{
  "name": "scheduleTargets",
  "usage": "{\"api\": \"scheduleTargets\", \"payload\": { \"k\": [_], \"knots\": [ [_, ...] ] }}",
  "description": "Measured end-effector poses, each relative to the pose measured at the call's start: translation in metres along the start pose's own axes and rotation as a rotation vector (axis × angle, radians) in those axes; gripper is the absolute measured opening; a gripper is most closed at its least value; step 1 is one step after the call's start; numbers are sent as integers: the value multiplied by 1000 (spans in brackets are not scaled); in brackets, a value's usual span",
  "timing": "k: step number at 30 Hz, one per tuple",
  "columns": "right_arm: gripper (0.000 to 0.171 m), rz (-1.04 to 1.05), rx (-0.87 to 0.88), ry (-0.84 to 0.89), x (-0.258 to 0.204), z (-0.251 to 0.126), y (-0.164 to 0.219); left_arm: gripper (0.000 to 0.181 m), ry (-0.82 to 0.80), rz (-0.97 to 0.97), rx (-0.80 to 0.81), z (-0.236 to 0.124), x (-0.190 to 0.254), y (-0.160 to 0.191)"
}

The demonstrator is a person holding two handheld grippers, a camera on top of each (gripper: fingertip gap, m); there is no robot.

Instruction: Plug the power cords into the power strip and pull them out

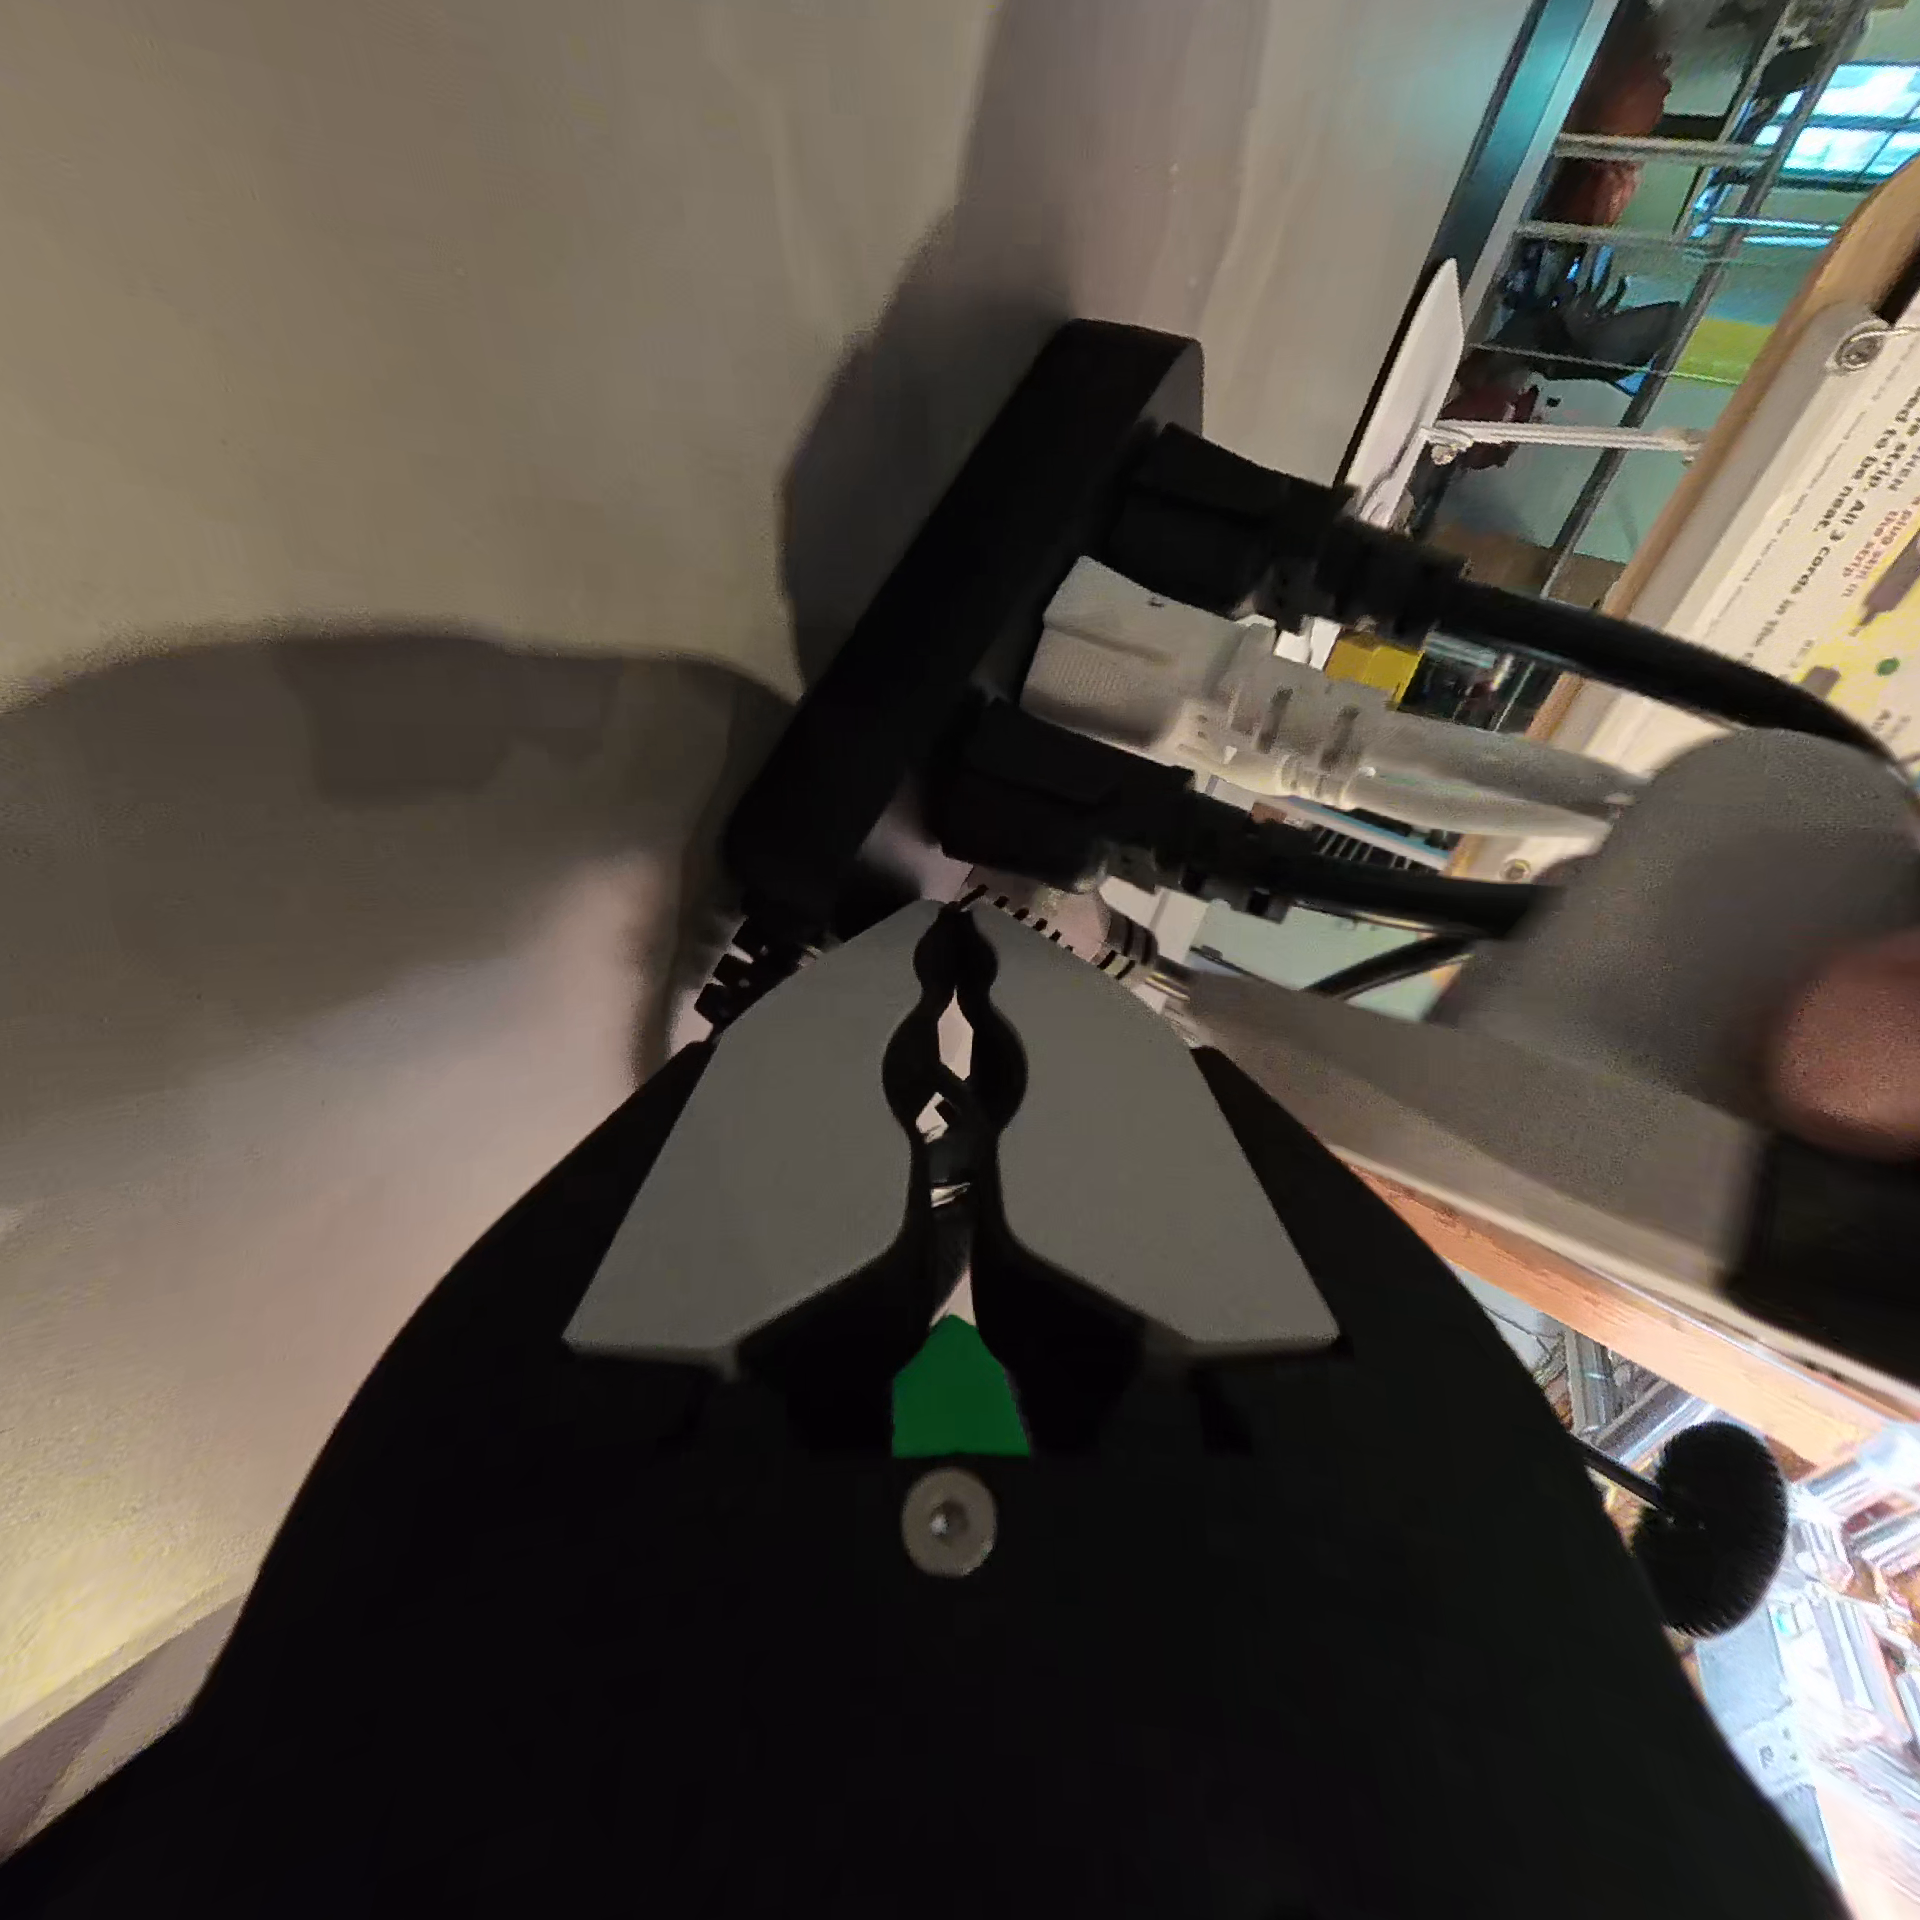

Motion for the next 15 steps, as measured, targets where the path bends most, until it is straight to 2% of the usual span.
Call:
{"api": "scheduleTargets", "payload": {
  "k": [2,4,6,9,12,15],
  "knots": [
    [0,25,6,7,0,0,0,40,-6,-42,60,-7,6,-3],
    [0,60,9,1,1,1,1,43,-103,-55,144,-15,6,-6],
    [0,81,12,6,1,1,1,33,-150,-86,336,-32,9,-15],
    [0,90,26,7,1,1,1,47,-179,-208,597,-61,4,-17],
    [0,140,51,-8,1,1,2,58,-255,-298,793,-93,14,1],
    [1,208,83,-10,0,1,3,57,-460,-439,968,-114,20,44]
  ]
}}
Point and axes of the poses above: each gripper's, where its closed fingertips meet, z out along the fingers, y out of its underside, x = y × z across the jaws, the point moved 2 cm from there along -z, back along the fingers, and after that the axes turned 5 degrees about -x, right-handed, at the moved point
